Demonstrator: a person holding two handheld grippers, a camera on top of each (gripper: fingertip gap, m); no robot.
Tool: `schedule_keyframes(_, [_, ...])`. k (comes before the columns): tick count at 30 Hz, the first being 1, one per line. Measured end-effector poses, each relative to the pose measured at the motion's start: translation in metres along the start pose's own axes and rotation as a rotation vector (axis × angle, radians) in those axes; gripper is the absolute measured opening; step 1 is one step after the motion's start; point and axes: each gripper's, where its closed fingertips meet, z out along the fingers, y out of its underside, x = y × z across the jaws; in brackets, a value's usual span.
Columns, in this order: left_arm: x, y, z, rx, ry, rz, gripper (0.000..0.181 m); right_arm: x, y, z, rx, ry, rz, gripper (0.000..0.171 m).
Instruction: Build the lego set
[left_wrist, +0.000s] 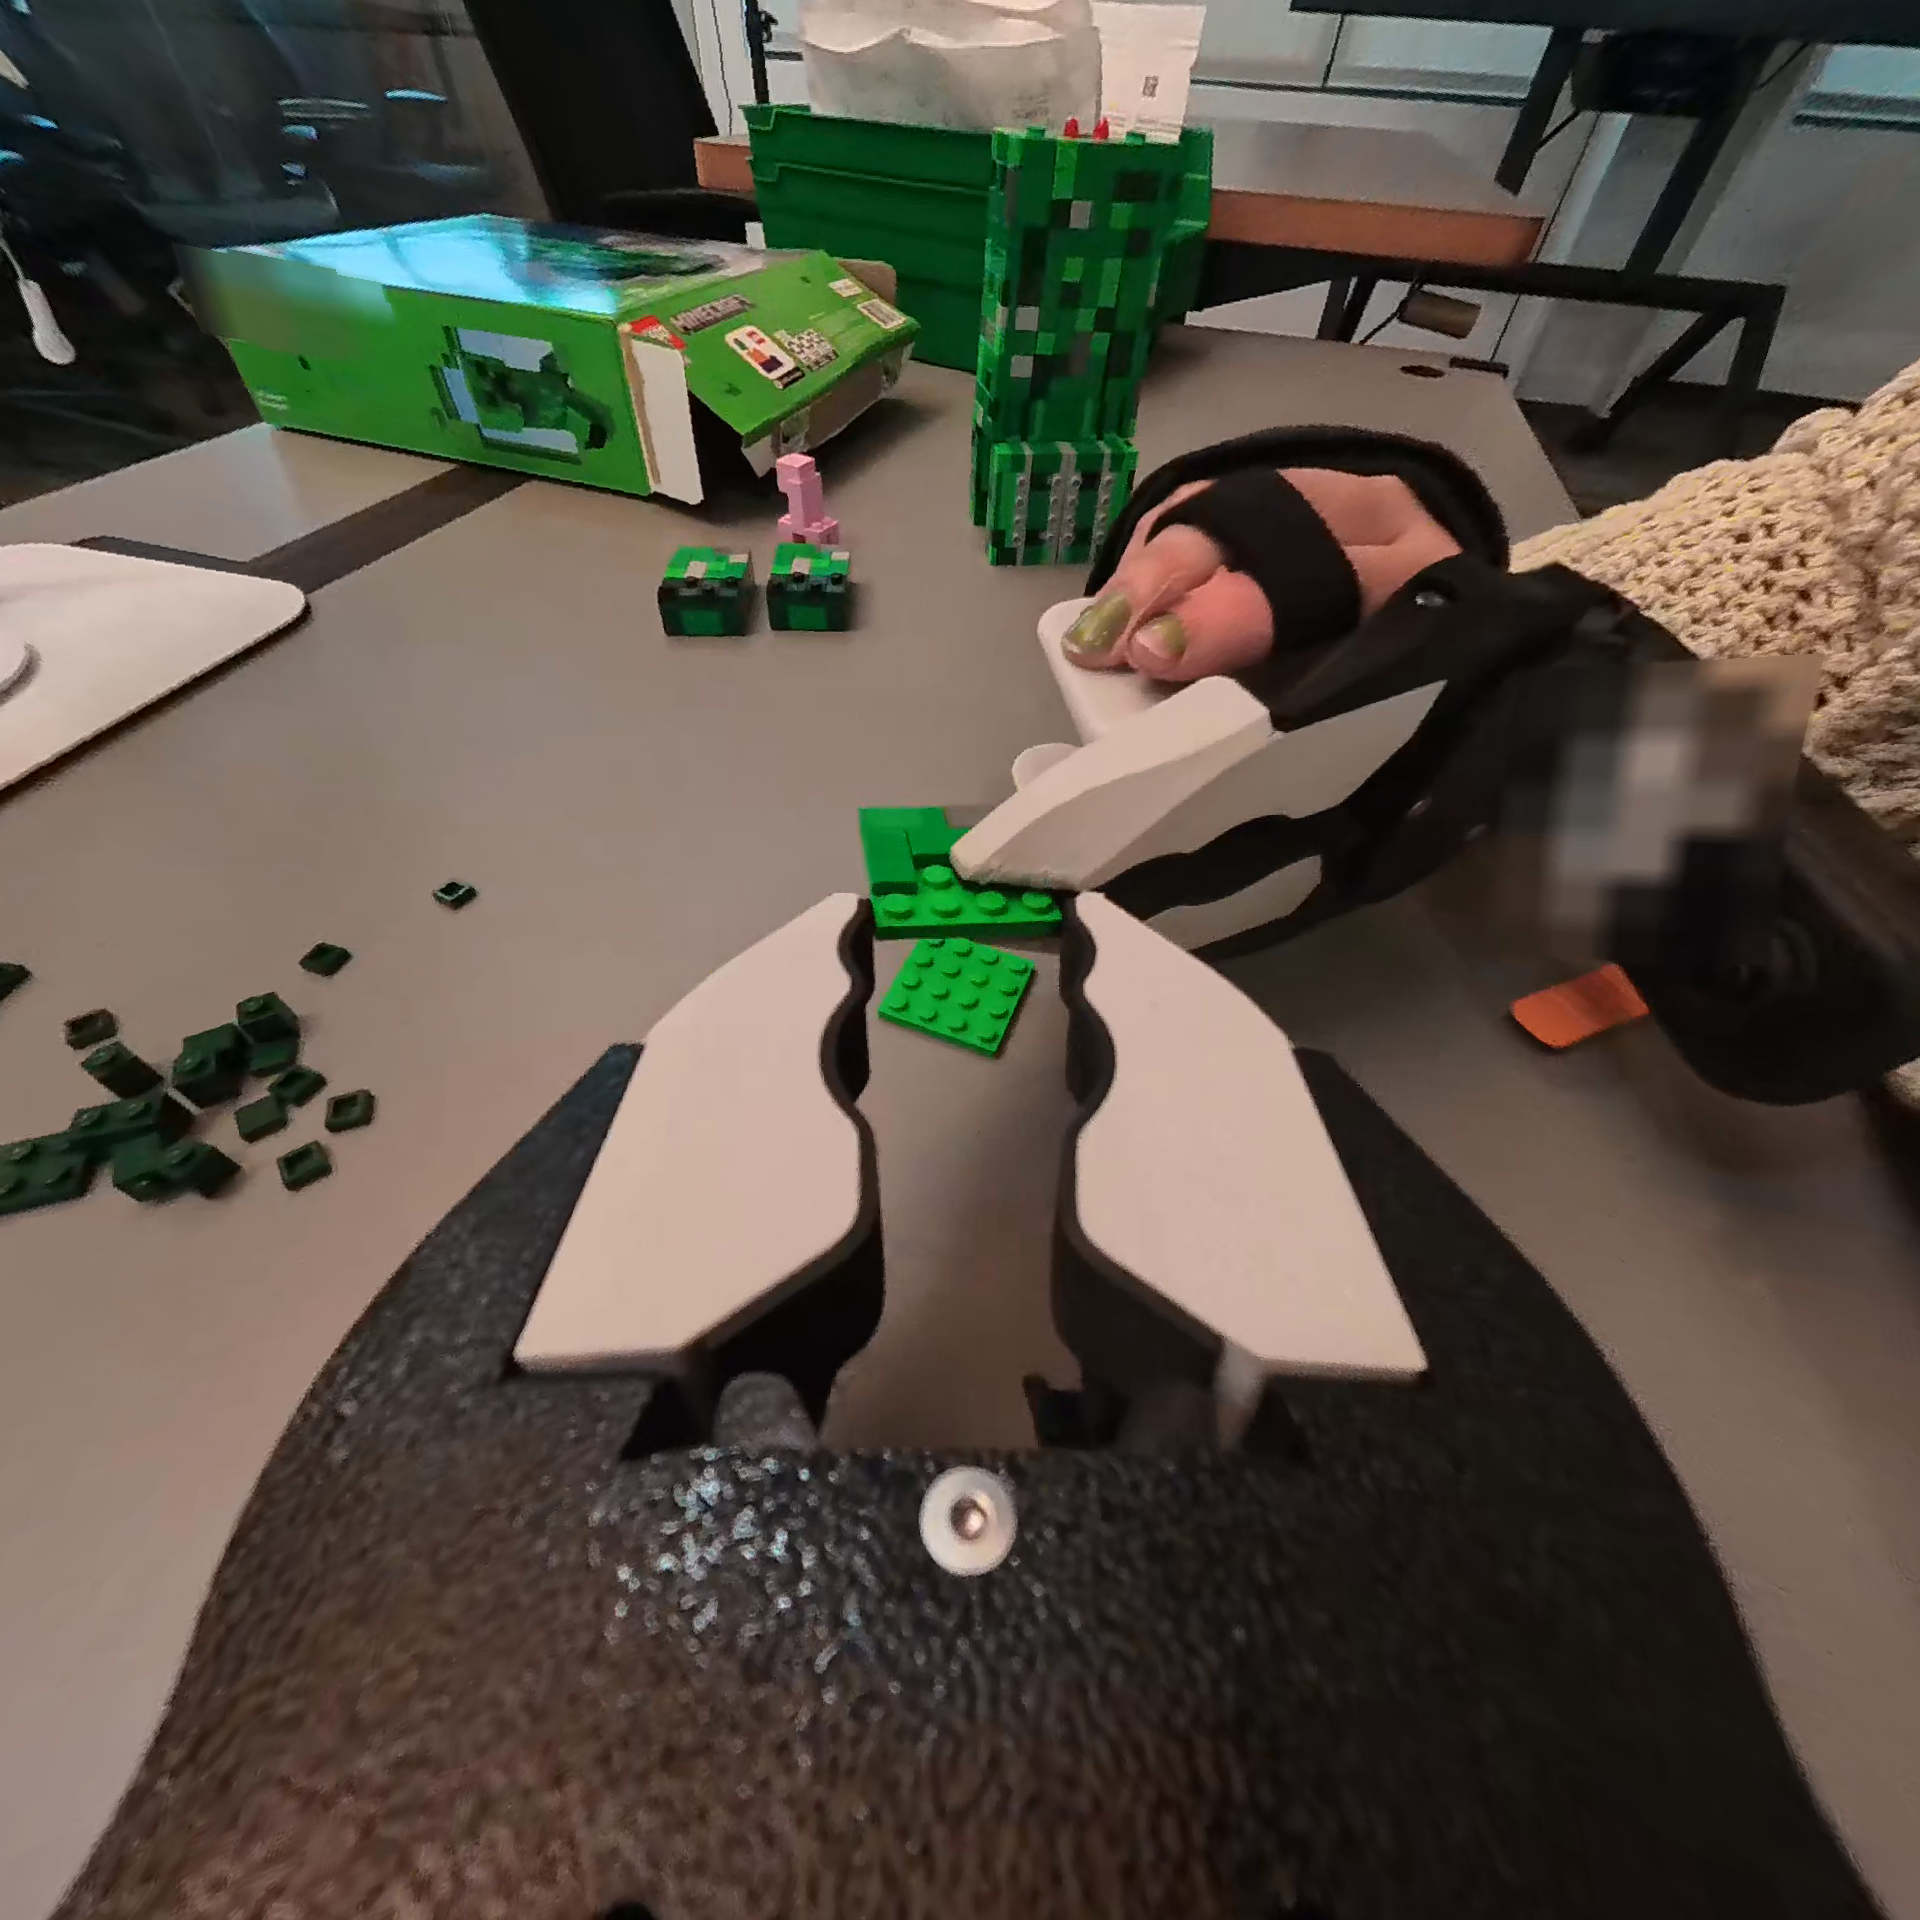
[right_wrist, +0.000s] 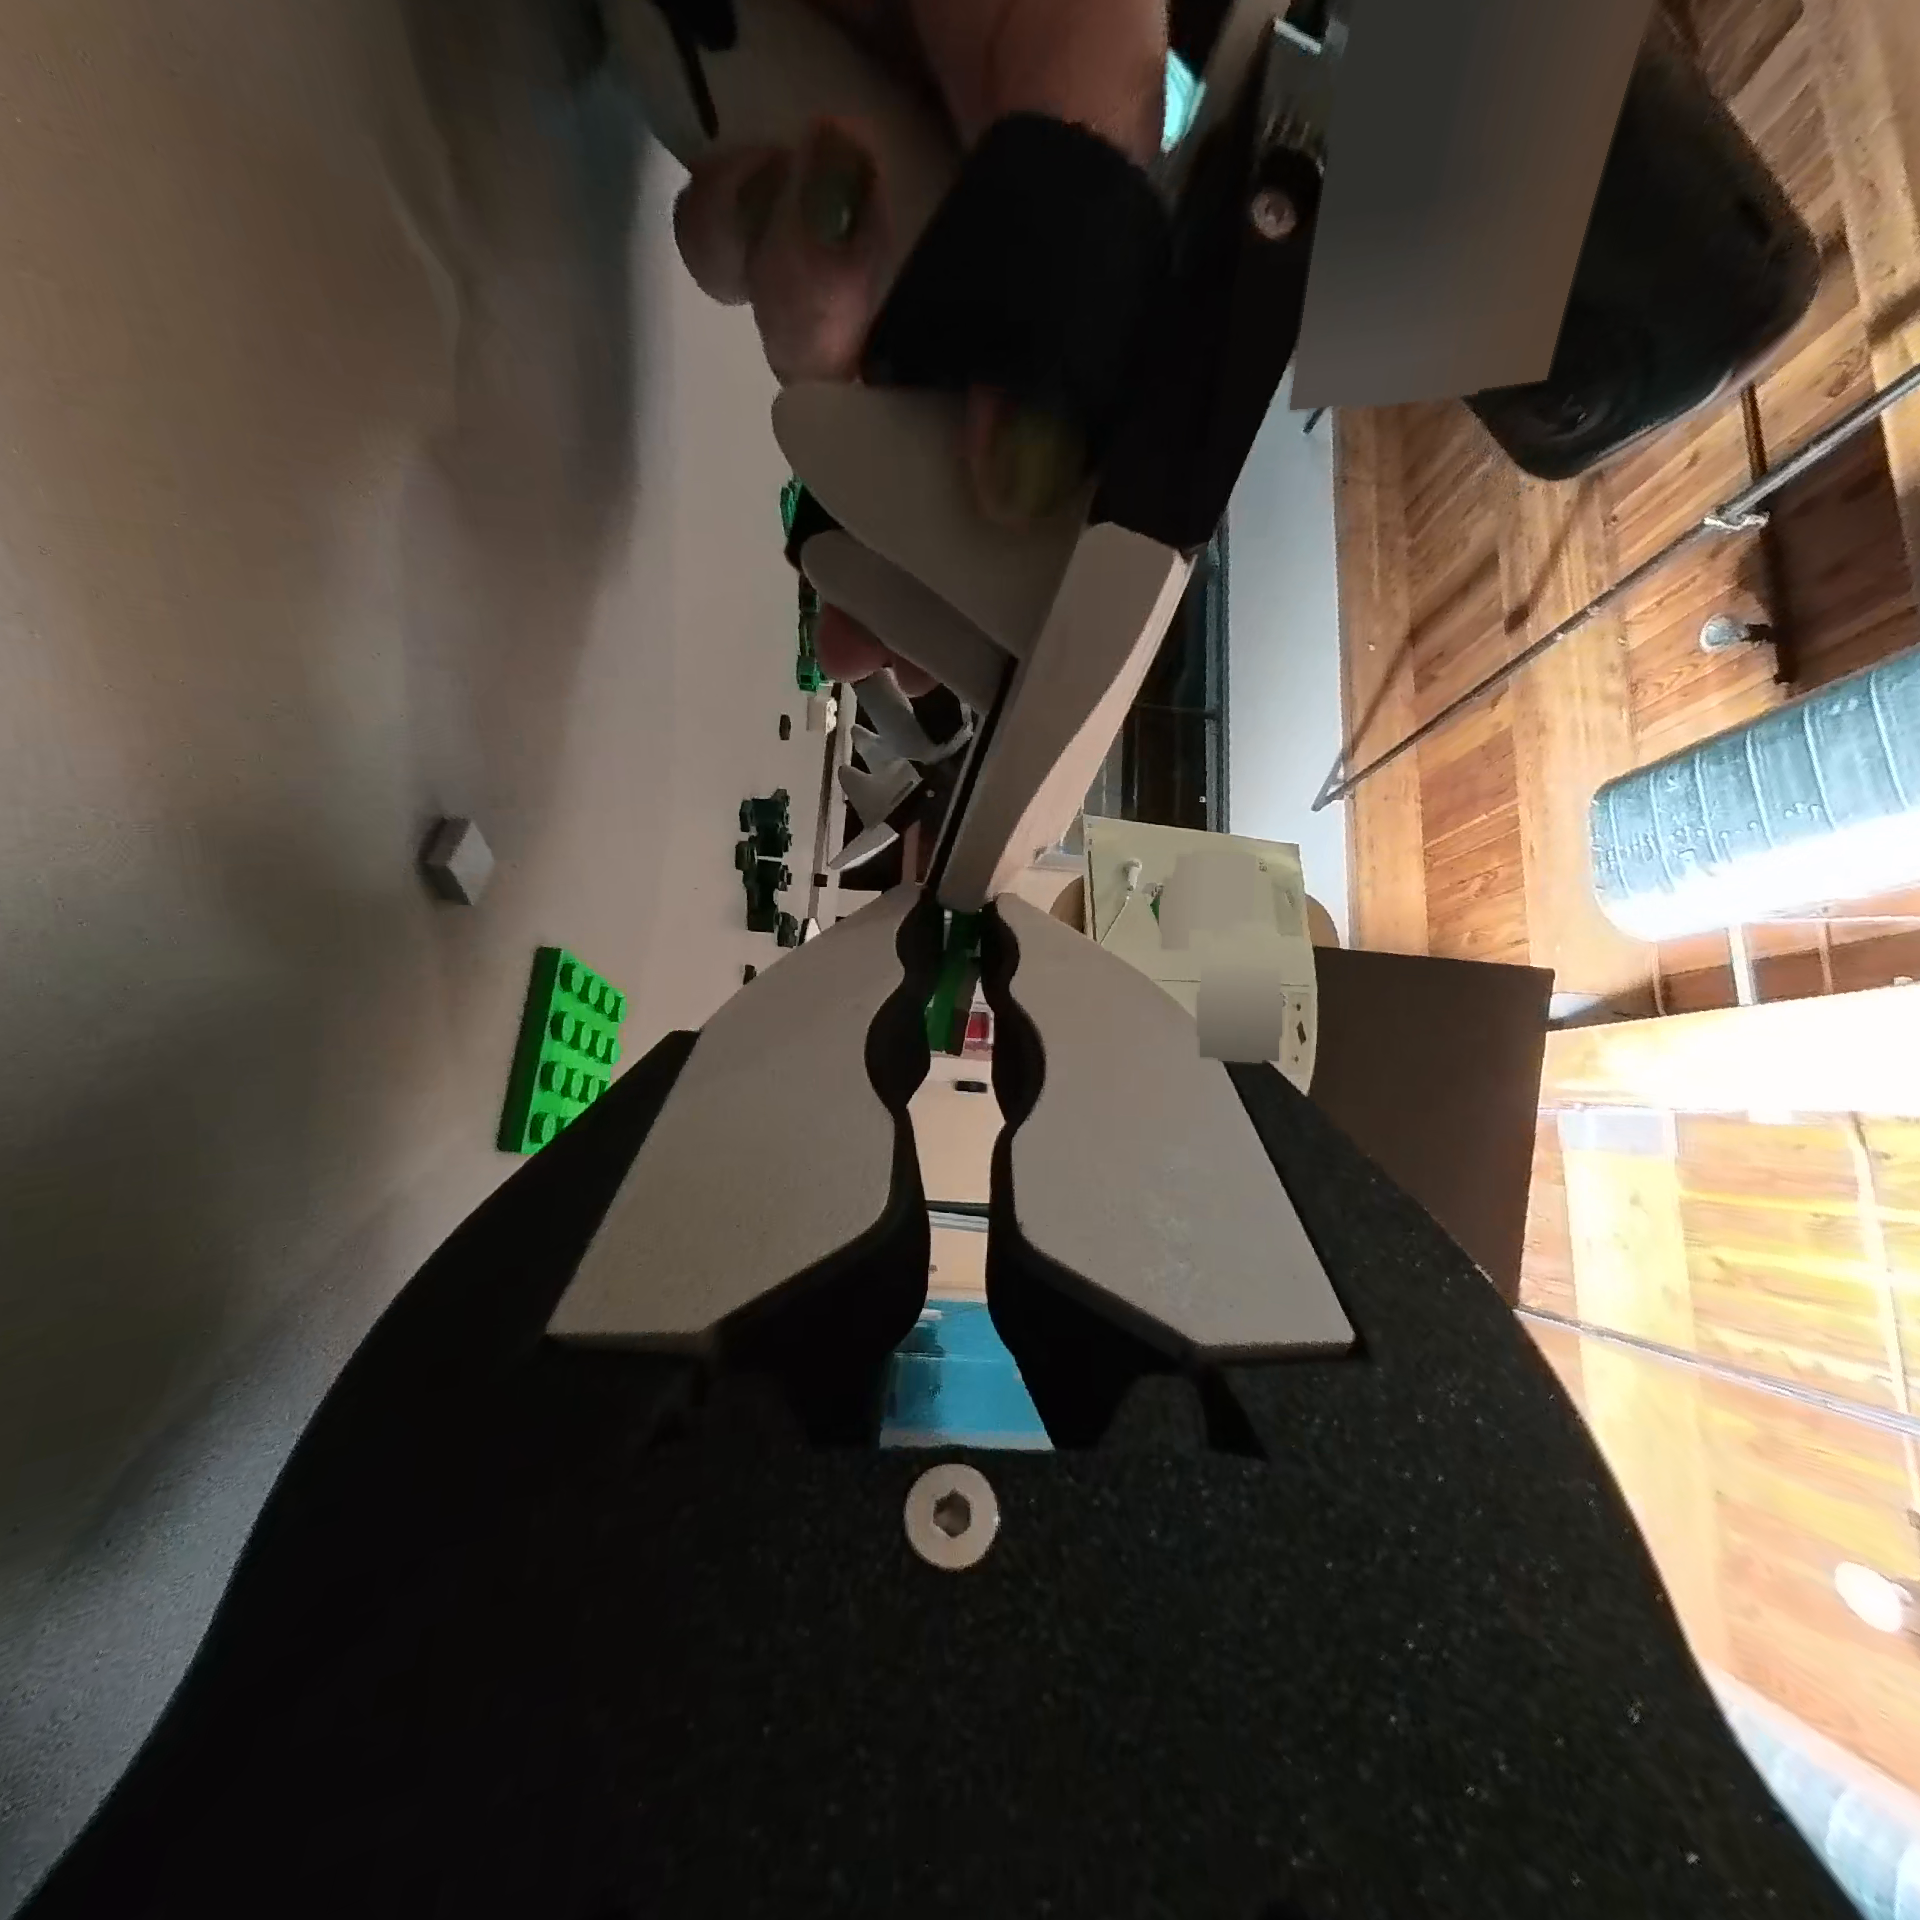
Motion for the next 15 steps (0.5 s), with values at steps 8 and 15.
schedule_keyframes(8, [-0.01,-0.002,-0.003,0.021,-0.046,-0.028,0.034,-0.006,0.005,0.0,-0.002,-0.085,0.179,0.02])
schedule_keyframes(15, [-0.01,-0.002,-0.004,0.019,-0.034,-0.047,0.034,-0.001,0.017,0.002,-0.063,-0.057,0.222,0.007])
